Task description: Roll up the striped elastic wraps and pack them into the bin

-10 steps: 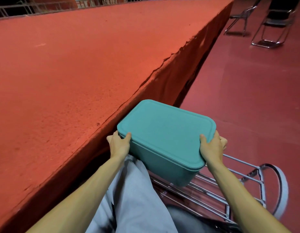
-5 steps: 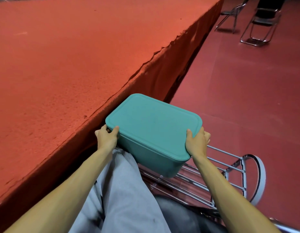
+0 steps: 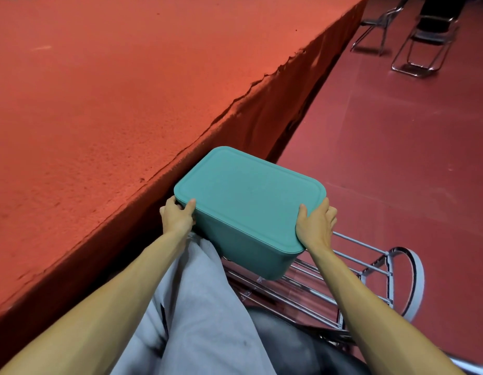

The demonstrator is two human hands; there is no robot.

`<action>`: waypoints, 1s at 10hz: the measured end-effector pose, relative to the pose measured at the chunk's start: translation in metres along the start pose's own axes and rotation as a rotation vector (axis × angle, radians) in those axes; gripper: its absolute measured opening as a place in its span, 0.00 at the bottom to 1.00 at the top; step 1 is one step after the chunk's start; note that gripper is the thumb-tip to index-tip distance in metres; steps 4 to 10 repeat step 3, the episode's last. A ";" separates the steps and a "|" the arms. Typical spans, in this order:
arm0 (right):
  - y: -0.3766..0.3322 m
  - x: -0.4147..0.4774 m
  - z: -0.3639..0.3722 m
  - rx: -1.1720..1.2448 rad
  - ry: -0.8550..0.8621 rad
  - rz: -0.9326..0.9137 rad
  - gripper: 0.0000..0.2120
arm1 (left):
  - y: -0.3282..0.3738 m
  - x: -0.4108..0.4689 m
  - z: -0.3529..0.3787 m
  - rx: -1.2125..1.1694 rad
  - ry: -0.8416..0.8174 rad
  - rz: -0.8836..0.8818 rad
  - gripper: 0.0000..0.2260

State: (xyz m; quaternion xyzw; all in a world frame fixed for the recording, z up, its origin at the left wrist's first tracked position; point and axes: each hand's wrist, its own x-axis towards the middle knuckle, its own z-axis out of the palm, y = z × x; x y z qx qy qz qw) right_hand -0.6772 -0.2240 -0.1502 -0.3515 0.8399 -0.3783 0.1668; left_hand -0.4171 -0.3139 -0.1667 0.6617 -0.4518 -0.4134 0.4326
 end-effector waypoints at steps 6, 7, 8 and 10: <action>-0.024 -0.004 -0.019 -0.200 0.016 -0.107 0.24 | 0.056 -0.024 -0.035 0.454 -0.156 0.291 0.23; -0.024 -0.004 -0.019 -0.200 0.016 -0.107 0.24 | 0.056 -0.024 -0.035 0.454 -0.156 0.291 0.23; -0.024 -0.004 -0.019 -0.200 0.016 -0.107 0.24 | 0.056 -0.024 -0.035 0.454 -0.156 0.291 0.23; -0.024 -0.004 -0.019 -0.200 0.016 -0.107 0.24 | 0.056 -0.024 -0.035 0.454 -0.156 0.291 0.23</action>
